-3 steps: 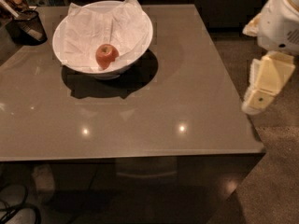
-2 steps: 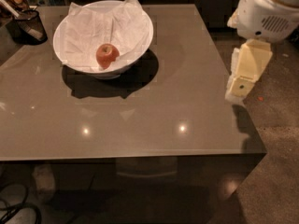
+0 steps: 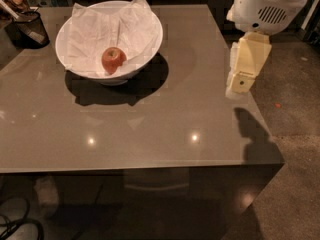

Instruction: Pick apple from white bowl

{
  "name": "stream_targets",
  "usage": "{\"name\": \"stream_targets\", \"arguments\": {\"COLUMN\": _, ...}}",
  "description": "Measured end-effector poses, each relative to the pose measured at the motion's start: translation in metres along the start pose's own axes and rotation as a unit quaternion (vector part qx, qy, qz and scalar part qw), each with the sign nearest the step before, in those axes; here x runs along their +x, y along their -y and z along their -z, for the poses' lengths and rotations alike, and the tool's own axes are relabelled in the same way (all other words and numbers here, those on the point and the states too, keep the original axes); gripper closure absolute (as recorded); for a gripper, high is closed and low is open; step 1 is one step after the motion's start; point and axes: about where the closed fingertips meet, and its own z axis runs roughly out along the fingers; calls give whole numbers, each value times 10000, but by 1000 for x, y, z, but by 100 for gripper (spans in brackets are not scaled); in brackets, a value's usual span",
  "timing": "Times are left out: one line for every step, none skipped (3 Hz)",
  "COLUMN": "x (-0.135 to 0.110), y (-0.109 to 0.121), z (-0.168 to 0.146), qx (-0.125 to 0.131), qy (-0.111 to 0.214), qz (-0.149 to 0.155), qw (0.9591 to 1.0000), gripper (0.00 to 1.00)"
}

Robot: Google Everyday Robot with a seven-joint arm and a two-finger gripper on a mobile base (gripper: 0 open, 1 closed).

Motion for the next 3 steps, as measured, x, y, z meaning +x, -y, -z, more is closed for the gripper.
{"name": "stream_targets", "arguments": {"x": -25, "y": 10, "z": -4, "qx": -5, "qy": 353, "qz": -32, "qw": 9994, "gripper": 0}}
{"name": "stream_targets", "arguments": {"x": -53, "y": 28, "z": -12, "qx": -177, "qy": 620, "qz": -140, "qw": 9978, "gripper": 0}}
{"name": "stream_targets", "arguments": {"x": -86, "y": 45, "z": -17, "qx": -275, "qy": 784, "qz": 58, "qw": 9965, "gripper": 0}}
